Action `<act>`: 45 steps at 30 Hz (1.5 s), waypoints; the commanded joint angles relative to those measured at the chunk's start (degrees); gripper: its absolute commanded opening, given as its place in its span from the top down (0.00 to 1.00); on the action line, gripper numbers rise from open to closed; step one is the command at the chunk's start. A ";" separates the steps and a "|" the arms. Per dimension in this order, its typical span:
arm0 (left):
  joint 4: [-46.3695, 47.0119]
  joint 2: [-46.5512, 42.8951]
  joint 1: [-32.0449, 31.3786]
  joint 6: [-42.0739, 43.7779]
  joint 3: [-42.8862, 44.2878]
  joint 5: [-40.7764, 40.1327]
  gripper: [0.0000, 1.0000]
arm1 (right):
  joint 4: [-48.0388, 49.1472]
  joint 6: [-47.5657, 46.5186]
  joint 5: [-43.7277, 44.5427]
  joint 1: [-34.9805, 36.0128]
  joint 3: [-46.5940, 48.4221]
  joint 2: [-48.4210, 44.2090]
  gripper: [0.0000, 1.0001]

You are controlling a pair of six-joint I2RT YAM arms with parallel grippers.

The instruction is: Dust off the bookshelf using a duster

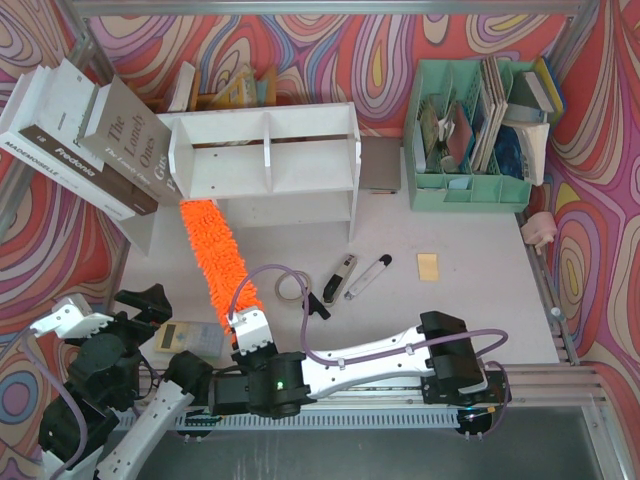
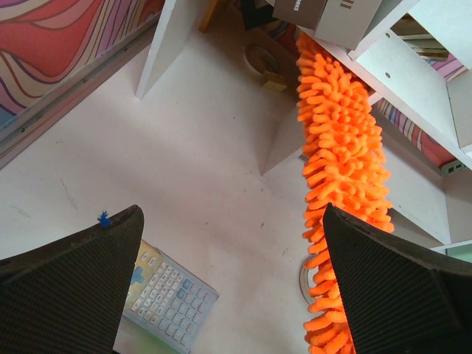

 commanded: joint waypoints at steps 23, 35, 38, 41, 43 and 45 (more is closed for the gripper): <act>0.17 -0.86 -0.49 -0.13 -0.40 -0.93 0.02 | 1.72 -0.08 2.28 -2.79 -2.05 -2.34 1.00; 0.20 -0.65 -0.53 -0.05 -0.36 -0.98 0.02 | 2.64 0.67 -3.79 -4.26 -3.69 -0.91 1.00; 0.08 -0.81 -0.62 -0.17 -0.34 -0.98 0.02 | 2.99 0.04 -6.74 -5.31 -3.65 0.32 1.00; 0.12 -0.92 -0.64 -0.24 -0.36 -1.17 0.02 | 2.30 0.00 -8.75 -5.95 -2.86 1.61 1.00; 0.08 -0.83 -0.58 -0.20 -0.38 -1.11 0.02 | 2.04 0.20 -10.35 -6.56 -2.46 2.59 1.00; 0.11 -0.83 -0.58 -0.20 -0.40 -1.10 0.02 | 1.43 0.56 -11.36 -7.09 -2.29 3.06 1.00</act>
